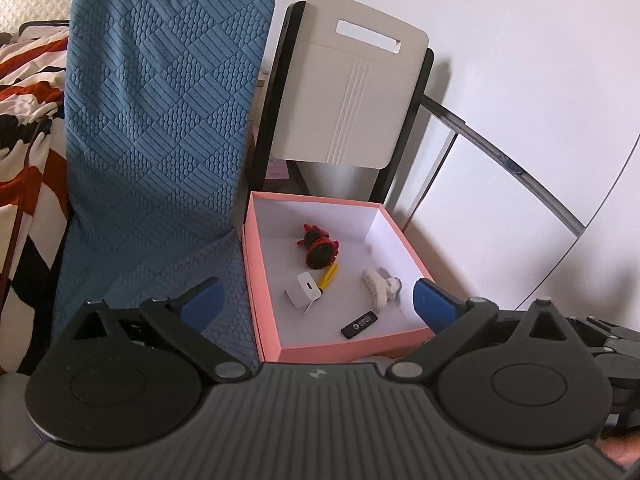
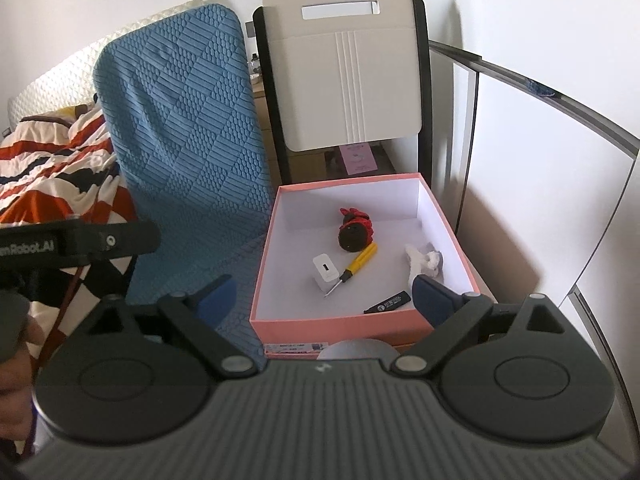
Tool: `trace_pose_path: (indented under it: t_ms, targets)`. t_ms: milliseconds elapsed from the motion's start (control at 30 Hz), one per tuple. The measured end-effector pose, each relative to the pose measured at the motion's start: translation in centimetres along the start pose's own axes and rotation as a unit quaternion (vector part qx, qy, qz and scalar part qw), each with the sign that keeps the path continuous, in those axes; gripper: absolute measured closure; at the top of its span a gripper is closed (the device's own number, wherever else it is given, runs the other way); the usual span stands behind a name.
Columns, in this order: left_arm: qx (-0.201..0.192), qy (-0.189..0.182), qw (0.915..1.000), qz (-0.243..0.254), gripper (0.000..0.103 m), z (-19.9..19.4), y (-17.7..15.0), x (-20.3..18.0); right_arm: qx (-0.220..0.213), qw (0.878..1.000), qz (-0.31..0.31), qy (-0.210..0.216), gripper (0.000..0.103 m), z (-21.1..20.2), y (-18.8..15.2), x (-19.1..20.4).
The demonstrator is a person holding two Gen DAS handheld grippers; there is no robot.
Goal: Organize rigid objects
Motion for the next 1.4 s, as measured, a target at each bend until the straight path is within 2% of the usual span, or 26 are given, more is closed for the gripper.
trace_pose_path:
  t_ms: [567, 933, 1400]
  targets:
    - [0.006, -0.010, 0.9999, -0.002, 0.000, 0.0, -0.1, -0.9, -0.004, 1.000, -0.001, -0.004, 0.007, -1.0, -0.1, -0.5]
    - [0.012, 0.008, 0.9999, 0.000, 0.000, 0.0, -0.6, -0.5, -0.006, 1.000, -0.004, -0.007, 0.007, -1.0, -0.2, -0.5]
    - [0.013, 0.013, 0.9998, -0.007, 0.000, -0.3, -0.6, 0.1, -0.001, 1.000, -0.010, -0.005, 0.007, -0.8, -0.3, -0.2]
Point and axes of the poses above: each gripper's, at about its wrist camera, not at the fingertips, and z roughly the way its jaws point, x to its left, y to its top, the point moved 8 cm from there along z, roughly the way its jaws point, and after that the axes turned 10 degrees about -x, right-handed, at the moved point
